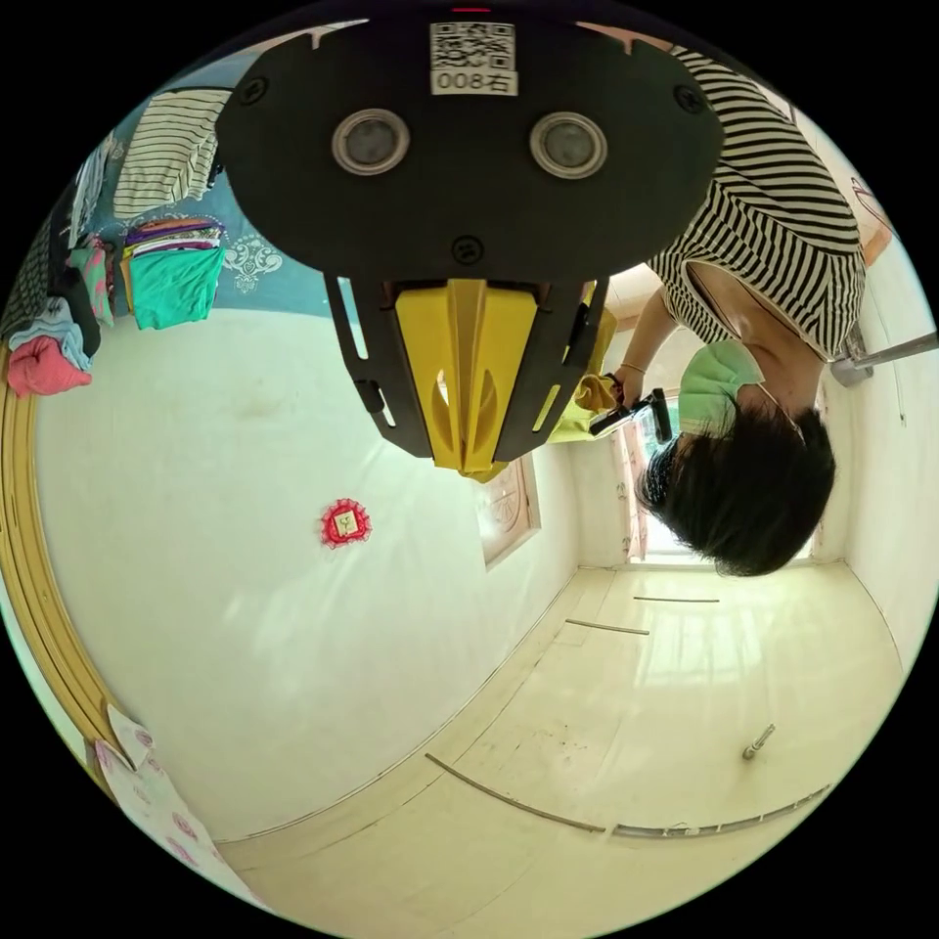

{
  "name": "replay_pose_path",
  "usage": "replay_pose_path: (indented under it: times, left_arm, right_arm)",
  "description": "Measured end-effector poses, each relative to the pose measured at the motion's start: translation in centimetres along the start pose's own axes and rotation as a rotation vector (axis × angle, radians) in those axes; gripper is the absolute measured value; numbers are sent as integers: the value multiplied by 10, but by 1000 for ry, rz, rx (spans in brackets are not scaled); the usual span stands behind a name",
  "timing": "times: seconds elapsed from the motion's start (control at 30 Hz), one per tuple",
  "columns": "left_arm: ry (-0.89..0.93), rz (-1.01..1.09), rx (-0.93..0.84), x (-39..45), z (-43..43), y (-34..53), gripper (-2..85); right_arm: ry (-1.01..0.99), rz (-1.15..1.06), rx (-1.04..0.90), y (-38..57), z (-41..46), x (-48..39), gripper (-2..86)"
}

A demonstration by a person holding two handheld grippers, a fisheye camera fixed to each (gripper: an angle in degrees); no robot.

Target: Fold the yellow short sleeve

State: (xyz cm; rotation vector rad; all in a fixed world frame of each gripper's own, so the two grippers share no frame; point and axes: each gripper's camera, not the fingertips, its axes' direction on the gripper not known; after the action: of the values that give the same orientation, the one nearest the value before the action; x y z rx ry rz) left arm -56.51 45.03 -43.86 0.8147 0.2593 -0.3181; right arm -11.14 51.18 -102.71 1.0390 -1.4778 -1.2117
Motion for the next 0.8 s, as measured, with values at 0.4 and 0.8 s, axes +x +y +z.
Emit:
replay_pose_path:
  times: [0.4,0.8]
  left_arm:
    - [22,-111,-387,-82,310,89,11]
    - [85,-435,-1016,-127,731,355,20]
  right_arm:
    - [156,110,-267,68,185,273,0]
    - [319,507,-711,343,465,714,-1]
